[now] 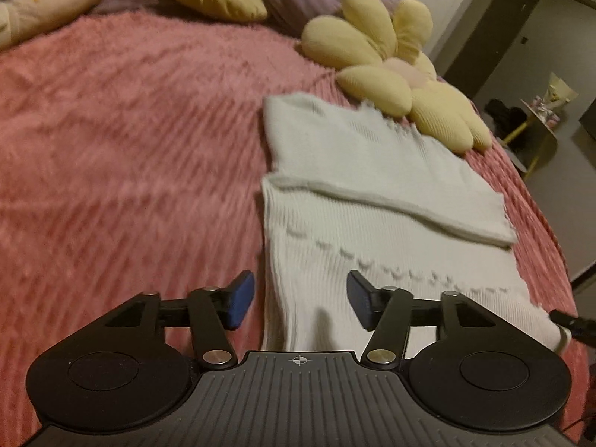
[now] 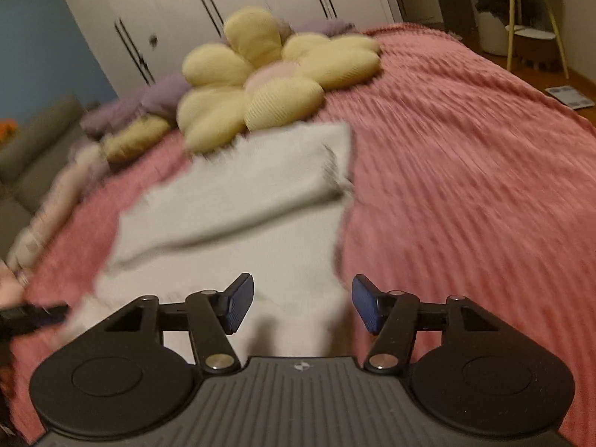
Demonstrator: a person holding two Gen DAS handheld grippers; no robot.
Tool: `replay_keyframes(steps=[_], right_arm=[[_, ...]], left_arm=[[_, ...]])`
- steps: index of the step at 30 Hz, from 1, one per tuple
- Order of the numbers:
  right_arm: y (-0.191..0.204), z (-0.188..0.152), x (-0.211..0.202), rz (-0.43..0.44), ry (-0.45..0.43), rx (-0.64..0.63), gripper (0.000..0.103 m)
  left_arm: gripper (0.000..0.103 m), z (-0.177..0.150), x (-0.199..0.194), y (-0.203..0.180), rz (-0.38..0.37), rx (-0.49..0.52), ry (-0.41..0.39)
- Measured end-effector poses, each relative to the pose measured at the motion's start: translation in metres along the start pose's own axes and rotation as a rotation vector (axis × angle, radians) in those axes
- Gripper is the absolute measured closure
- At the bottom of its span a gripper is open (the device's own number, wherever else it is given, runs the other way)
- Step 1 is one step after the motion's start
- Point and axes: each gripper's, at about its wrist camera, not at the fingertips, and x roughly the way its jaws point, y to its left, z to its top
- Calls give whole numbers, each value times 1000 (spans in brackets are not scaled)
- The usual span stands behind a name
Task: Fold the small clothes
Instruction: 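Grasp the hem with both grippers and lift it toward the collar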
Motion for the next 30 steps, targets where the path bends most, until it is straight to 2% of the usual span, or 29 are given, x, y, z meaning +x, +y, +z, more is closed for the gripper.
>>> replay_keyframes(steps=[3, 4, 5, 7, 8, 10, 16, 20, 23, 27, 30], right_arm=[[-12, -12, 8, 7, 66, 23, 45], [-14, -14, 10, 20, 77, 38, 48], [-15, -15, 10, 35, 79, 47, 52], [-12, -17, 10, 41, 70, 38, 75], [-9, -17, 9, 34, 63, 17, 78], [-1, -17, 6, 37, 45, -32, 93], [19, -13, -9, 9, -36, -126, 95], [27, 3, -15, 20, -102, -140, 95], [31, 16, -15, 8, -157, -137, 95], [32, 29, 0, -25, -214, -115, 95], [27, 36, 21, -34, -214, -89, 95]], left_arm=[[40, -3, 10, 2, -9, -35, 22], [42, -4, 13, 1, -12, -37, 28], [50, -4, 15, -1, -6, -34, 31], [74, -4, 16, -10, 38, 16, 21], [89, -4, 17, -14, 52, 46, 19], [89, -4, 15, -19, 64, 76, 6], [91, 4, -2, -26, 67, 73, -57], [92, 19, -20, -41, 62, 117, -154], [92, 31, -25, -45, 74, 112, -235], [92, 43, -11, -50, 116, 139, -286], [92, 45, 9, -48, 126, 139, -281]])
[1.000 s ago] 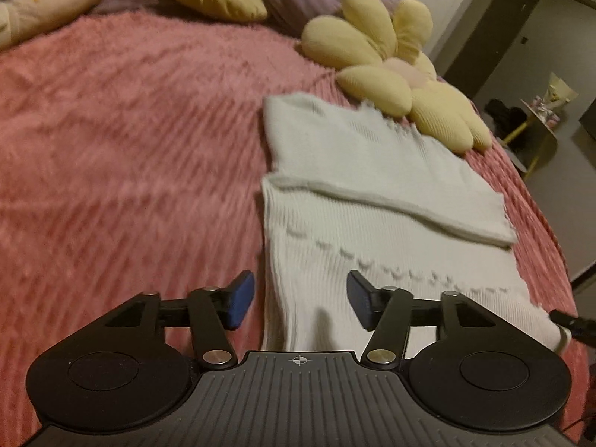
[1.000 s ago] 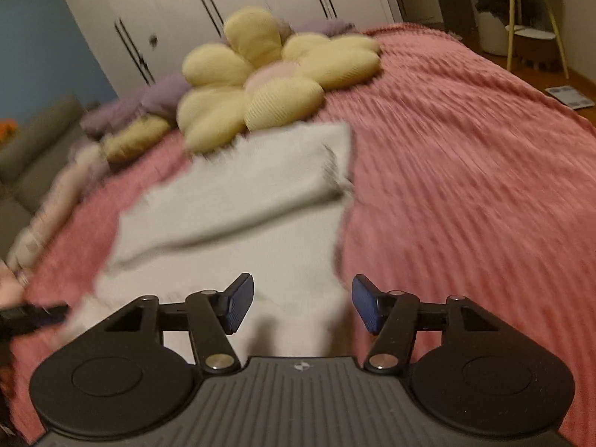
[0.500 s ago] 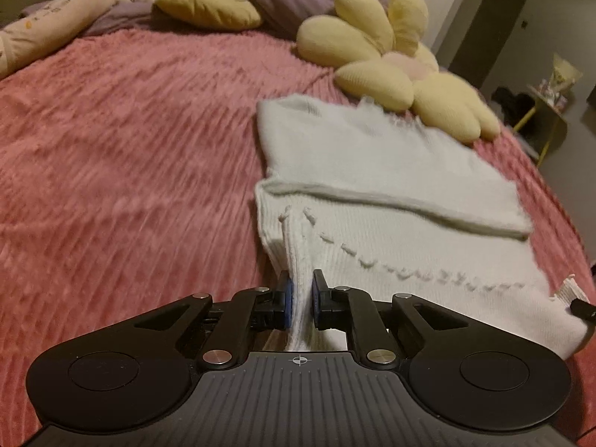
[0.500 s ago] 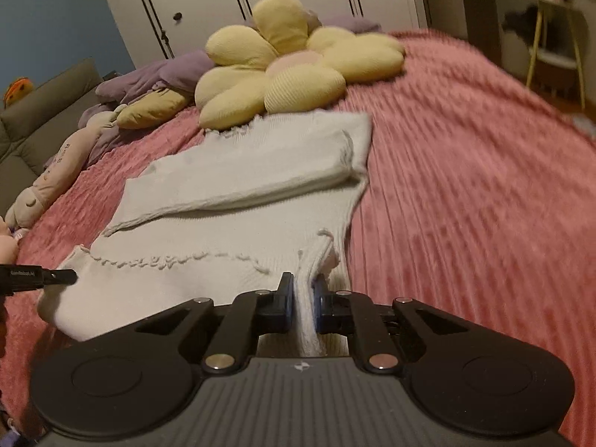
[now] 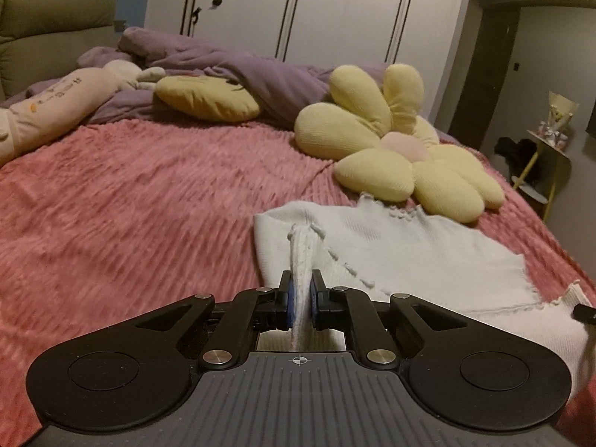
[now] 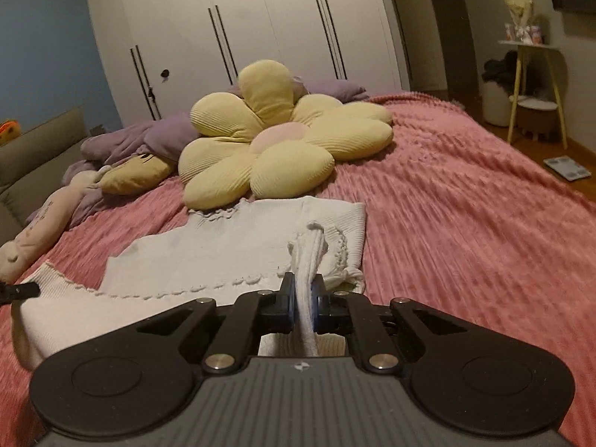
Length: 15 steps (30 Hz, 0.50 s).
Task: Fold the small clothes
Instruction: 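Grasp the hem with both grippers and lift it toward the collar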
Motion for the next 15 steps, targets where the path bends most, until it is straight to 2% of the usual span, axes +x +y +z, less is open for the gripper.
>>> replay_keyframes(steps=[2, 4, 5, 6, 8, 10, 11, 15], right_arm=[[-2, -3, 21, -19, 48, -8, 95], [-6, -8, 43, -8, 131, 5, 94], [-9, -11, 52, -5, 171, 20, 93], [-12, -13, 58, 6, 209, 38, 91], [-15, -16, 60, 44, 222, 62, 88], [-12, -16, 57, 37, 201, 19, 89], [-10, -17, 57, 31, 198, -12, 89], [-1, -17, 58, 20, 216, -95, 95]], left_arm=[[91, -8, 21, 0, 14, 5, 73], [83, -17, 36, 3, -17, -12, 157], [65, -21, 40, 5, -51, -22, 188], [57, -24, 41, 6, -85, -30, 193], [62, -29, 40, 7, -102, -18, 163], [77, -30, 45, 8, -70, -9, 171], [90, -30, 48, 10, -63, -16, 184], [93, -28, 48, 12, -25, -6, 187]])
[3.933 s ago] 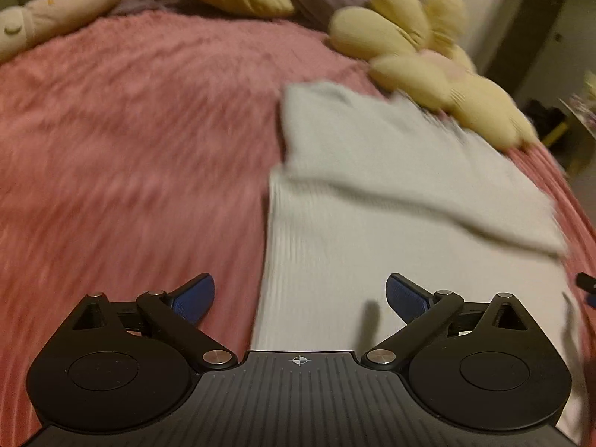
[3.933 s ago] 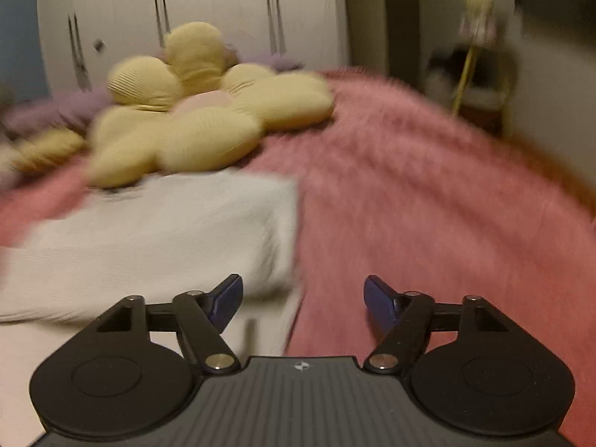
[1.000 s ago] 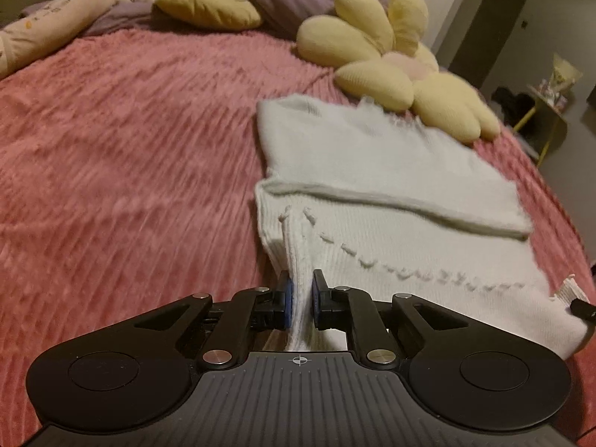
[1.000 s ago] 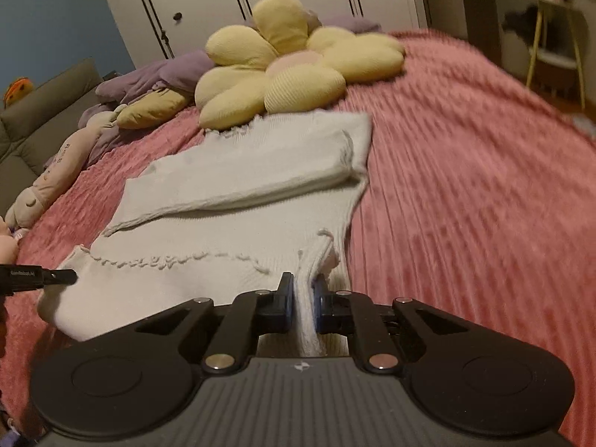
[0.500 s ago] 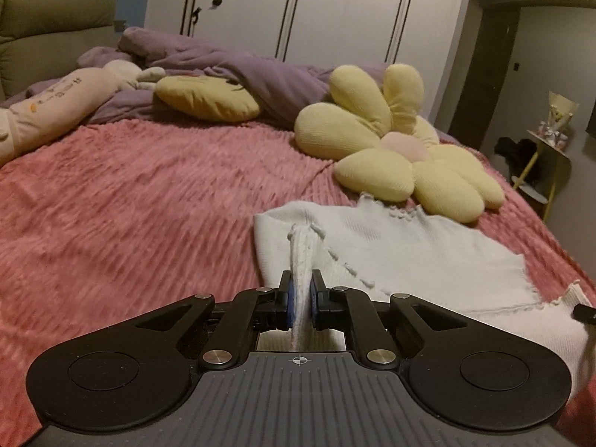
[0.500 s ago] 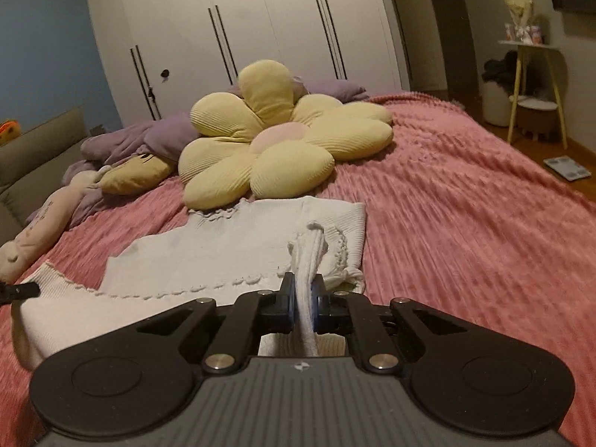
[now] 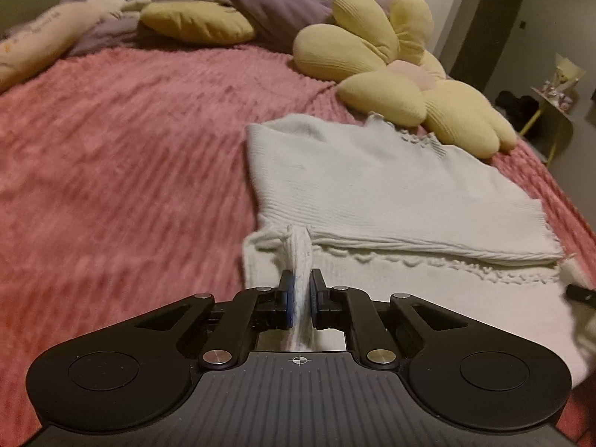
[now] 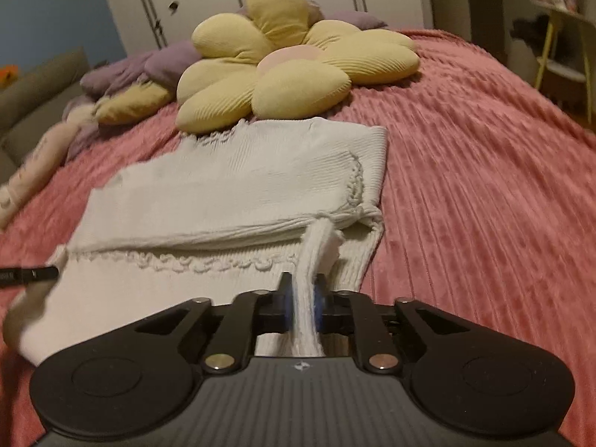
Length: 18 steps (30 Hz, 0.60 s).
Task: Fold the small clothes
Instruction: 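Grasp the hem with both grippers and lift it toward the collar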
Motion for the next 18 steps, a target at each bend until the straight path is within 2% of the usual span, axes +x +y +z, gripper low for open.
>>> replay_keyframes(steps=[3, 7, 10, 13, 15, 18], right_arm=[[8, 4, -13, -36, -46, -62, 96], [17, 19, -40, 6, -144, -119, 96], [21, 38, -47, 20, -211, -140, 96], [23, 64, -36, -9, -262, -151, 96], [22, 83, -14, -50, -273, -166, 96], [12, 112, 30, -100, -243, -131, 96]], left_arm=[[93, 7, -22, -3, -19, 20, -55], [93, 37, -58, -16, -72, 90, -177], [93, 67, -67, -29, -80, 134, -275], [93, 98, -47, -37, -33, 144, -324], [93, 115, -22, -37, -2, 133, -316], [93, 132, 27, -37, 64, 126, -288]])
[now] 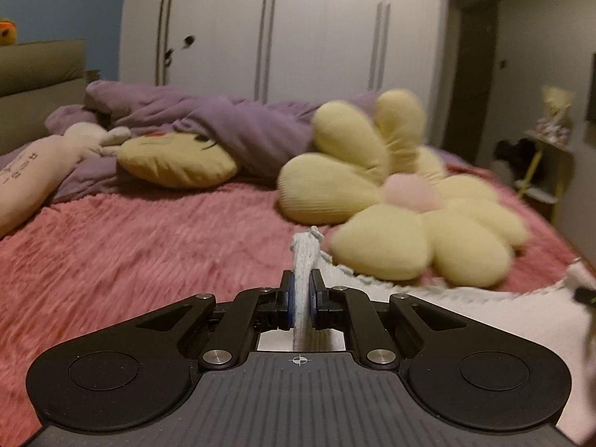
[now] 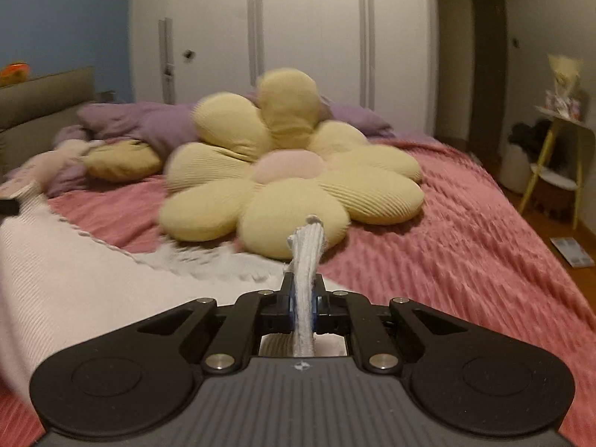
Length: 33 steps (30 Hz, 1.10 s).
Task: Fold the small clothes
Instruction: 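Grasp the hem with both grippers and lift it toward the collar, then lay the hem over the collar and open both grippers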
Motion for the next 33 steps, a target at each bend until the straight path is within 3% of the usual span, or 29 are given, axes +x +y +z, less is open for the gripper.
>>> replay_keyframes(steps=[7, 12, 14, 16, 18, 19, 20, 21, 22, 24, 27, 29, 33], right_arm=[[4, 5, 87, -102, 30, -15, 96], [11, -14, 121, -156, 53, -57, 96], [8, -25, 127, -170, 67, -43, 96], [3, -34, 128, -183, 50, -21, 94], [5, -36, 131, -194, 43, -30, 86], [5, -36, 133, -202, 43, -36, 78], [5, -37, 135, -219, 38, -44, 66], [4, -37, 138, -263, 43, -42, 36], [3, -35, 139, -320, 51, -25, 18], [-2, -27, 129, -360, 40, 21, 16], [-4, -28, 82, -306, -48, 81, 16], [-2, -42, 42, -236, -71, 115, 16], [11, -82, -27, -74, -61, 160, 19]], left_arm=[[93, -21, 69, -5, 122, 30, 20], [91, -56, 101, -1, 204, 30, 74], [86, -68, 109, 4, 221, 17, 107], [69, -73, 113, 9, 241, -10, 113], [6, -72, 118, 14, 352, -26, 131], [0, -70, 121, 21, 419, -58, 155], [0, -68, 119, 28, 406, -96, 174], [0, -64, 114, 38, 360, -139, 195], [0, -62, 106, 44, 337, -170, 208], [0, -63, 81, 51, 287, -190, 221], [0, -78, 33, 56, 128, -211, 230], [0, -92, 7, 59, 58, -252, 254], [0, -116, -21, 60, -1, -360, 302]])
